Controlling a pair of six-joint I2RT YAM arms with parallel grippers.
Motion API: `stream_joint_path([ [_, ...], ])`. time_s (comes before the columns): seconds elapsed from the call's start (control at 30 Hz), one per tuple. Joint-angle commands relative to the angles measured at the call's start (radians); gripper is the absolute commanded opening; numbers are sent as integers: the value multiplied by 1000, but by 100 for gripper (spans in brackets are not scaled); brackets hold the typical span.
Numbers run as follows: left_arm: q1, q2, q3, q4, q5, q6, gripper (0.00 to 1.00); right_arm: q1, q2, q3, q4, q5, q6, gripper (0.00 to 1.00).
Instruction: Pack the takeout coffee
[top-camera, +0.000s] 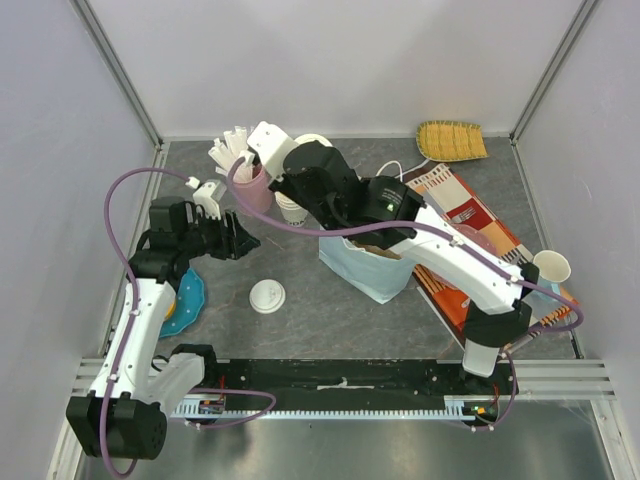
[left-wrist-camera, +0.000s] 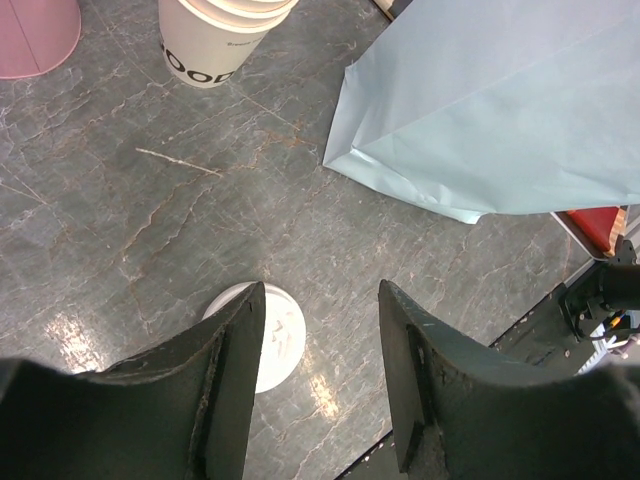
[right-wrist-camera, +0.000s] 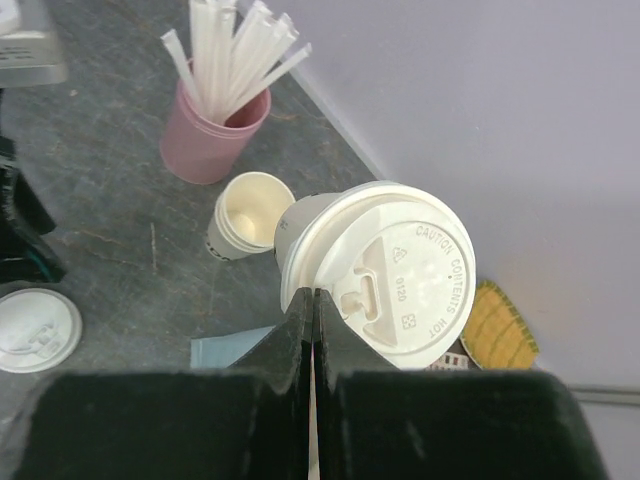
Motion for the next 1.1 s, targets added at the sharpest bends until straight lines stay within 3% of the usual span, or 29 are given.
stream_joint_path([
  [0.0,5,-21,-9,34,26,-3,56,-19,-110,-32,30,98,6,0],
  [0.4,7,-17,-10,34,35,-2,56,-27,-290,-206,-68,58,101,0],
  [0.73,5,-8,-12,32,35,3,56,-29,-338,-302,-204,-25,188,0],
  [1.07,5,8,-9,32,38,4,56,-35,-400,-462,-218,-51,213,0],
])
